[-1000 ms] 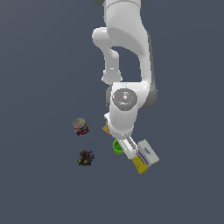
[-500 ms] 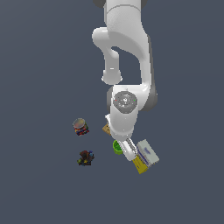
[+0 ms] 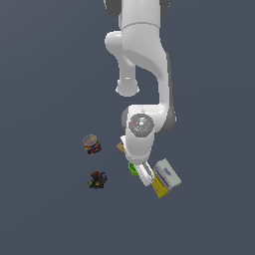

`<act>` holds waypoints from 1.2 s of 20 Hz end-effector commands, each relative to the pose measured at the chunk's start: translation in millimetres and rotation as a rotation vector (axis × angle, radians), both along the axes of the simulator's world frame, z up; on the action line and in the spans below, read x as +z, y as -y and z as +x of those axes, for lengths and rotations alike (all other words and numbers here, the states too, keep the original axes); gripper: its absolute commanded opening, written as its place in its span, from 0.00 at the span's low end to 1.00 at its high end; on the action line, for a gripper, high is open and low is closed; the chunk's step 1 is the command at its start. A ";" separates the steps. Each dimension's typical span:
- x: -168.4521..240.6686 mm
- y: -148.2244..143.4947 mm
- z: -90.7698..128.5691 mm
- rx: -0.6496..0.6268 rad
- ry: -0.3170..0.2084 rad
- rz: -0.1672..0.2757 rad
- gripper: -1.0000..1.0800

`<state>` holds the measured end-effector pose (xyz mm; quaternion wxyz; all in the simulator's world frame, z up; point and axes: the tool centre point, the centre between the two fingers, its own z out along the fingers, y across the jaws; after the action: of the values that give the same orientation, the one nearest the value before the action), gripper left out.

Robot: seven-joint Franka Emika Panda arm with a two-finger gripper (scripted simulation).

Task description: Pick up a designated object from a clutter of objects.

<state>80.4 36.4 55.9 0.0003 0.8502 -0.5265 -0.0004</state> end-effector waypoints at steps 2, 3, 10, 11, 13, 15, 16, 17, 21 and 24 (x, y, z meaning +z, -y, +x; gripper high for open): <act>-11.5 -0.2 0.4 -0.001 0.001 0.000 0.96; -12.8 -0.3 0.8 -0.001 0.001 0.000 0.96; -13.4 -0.3 1.3 -0.001 0.001 0.000 0.00; -13.4 -0.3 1.3 -0.001 0.001 0.000 0.00; -13.4 -0.3 1.3 -0.001 0.001 0.000 0.00; -13.4 -0.3 1.3 -0.001 0.001 0.000 0.00; -12.7 -0.6 1.6 -0.001 0.002 0.000 0.00; -12.5 -0.6 1.5 -0.001 0.002 0.000 0.00; -7.8 -1.3 -1.1 -0.001 0.002 0.000 0.00; -0.1 -2.4 -5.3 -0.001 0.002 0.000 0.00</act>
<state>76.4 38.1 51.0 0.0003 0.8500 -0.5268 -0.0006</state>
